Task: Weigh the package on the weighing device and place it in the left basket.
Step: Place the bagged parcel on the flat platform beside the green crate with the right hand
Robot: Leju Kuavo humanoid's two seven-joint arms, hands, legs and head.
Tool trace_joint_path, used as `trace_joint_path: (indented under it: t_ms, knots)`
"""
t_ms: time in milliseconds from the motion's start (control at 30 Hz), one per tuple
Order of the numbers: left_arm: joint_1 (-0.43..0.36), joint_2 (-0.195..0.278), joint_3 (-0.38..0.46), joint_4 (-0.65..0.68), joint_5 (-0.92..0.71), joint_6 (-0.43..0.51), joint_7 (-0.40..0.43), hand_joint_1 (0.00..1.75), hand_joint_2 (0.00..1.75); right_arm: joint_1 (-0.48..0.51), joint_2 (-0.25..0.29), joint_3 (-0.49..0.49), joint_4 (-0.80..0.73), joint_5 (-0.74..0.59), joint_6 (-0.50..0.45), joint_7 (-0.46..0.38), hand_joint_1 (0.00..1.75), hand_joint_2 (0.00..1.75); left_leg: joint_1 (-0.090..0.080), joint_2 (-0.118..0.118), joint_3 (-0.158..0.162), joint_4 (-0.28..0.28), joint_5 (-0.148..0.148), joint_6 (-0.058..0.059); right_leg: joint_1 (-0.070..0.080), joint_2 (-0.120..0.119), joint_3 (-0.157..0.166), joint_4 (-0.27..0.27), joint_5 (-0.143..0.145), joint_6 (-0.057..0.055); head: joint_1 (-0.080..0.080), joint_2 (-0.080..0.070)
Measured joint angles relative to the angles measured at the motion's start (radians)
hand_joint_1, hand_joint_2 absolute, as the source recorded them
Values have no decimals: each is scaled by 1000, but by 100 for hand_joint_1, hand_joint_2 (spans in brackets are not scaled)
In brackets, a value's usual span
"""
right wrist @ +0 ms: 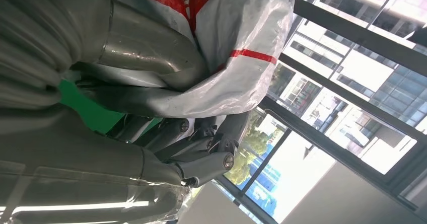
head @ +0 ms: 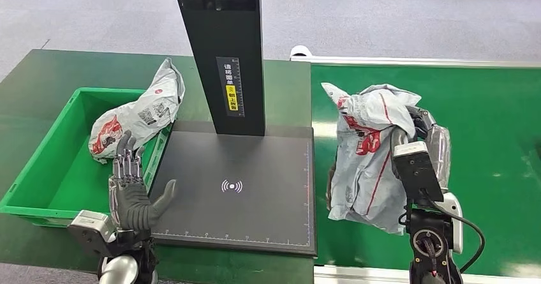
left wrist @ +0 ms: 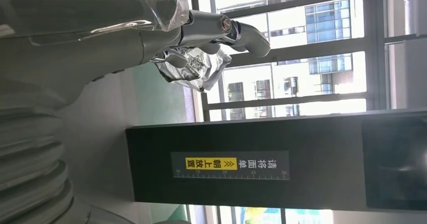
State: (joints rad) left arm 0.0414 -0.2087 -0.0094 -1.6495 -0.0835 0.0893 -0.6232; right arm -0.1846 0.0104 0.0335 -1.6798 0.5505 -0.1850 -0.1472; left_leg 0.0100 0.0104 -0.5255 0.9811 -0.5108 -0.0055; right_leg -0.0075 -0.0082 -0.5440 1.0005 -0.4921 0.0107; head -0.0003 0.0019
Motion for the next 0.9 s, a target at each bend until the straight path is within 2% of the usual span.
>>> trace_joint_path:
  t_ms: [100,200,367,600,900]
  knots:
    - [-3,0,3,0,-2,2,-3,0,175,-5,0,3,11,-6,15,3,175,175,0,-1,0,0,0,0,0,0,0,0,0,0,0,0]
    - [-14,2,11,-3,-14,20,-16,0,175,-30,-2,21,53,-46,108,16,175,175,0,1,-1,0,0,0,0,1,3,0,0,0,0,0]
    - [-60,18,46,-35,-47,75,-20,0,175,-160,20,107,292,-152,262,-5,175,175,0,2,-1,0,4,-1,1,1,3,2,3,-2,0,0]
    - [-99,41,109,-104,-66,106,-5,0,175,-348,94,228,595,-229,329,-22,175,175,1,1,-1,0,6,-2,1,1,2,4,3,-2,0,0]
    - [-115,57,151,-142,-74,126,-3,0,175,-488,231,376,760,-276,383,-22,175,175,1,1,-2,0,6,-2,1,1,0,4,3,-3,0,0]
